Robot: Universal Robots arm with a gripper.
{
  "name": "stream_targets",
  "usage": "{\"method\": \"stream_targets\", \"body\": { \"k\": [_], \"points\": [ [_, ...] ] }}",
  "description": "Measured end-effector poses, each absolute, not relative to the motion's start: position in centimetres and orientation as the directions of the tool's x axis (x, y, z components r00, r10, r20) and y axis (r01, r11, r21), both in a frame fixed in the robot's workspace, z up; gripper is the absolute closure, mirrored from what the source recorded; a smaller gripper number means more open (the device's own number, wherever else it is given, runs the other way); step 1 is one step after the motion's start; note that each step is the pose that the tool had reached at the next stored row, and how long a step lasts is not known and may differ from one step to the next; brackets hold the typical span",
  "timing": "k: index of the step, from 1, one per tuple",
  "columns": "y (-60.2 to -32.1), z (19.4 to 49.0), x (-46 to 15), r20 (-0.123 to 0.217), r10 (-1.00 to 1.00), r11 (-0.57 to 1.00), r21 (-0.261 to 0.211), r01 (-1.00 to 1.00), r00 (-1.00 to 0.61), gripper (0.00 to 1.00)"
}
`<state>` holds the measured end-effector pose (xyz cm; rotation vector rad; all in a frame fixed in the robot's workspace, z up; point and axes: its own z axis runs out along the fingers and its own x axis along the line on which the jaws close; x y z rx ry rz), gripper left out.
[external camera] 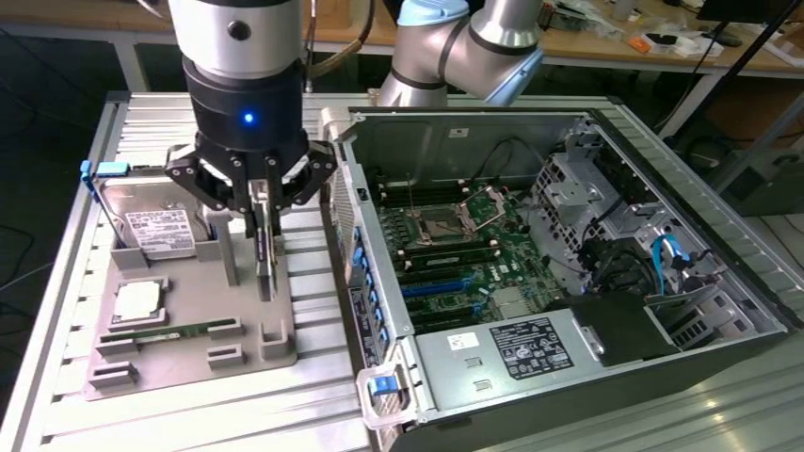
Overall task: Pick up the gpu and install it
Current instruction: 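Pick up the gpu and move the gpu toward the slot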
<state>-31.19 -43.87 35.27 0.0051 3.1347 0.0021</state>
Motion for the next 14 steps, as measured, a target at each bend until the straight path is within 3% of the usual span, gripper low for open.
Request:
{"method": "stream_targets", "body": {
  "k": [14],
  "points": [
    [-43.8, 40.1, -31.2, -0.010, 0.003, 0.999, -0.041, 0.003, -1.000, 0.73]
  ]
}}
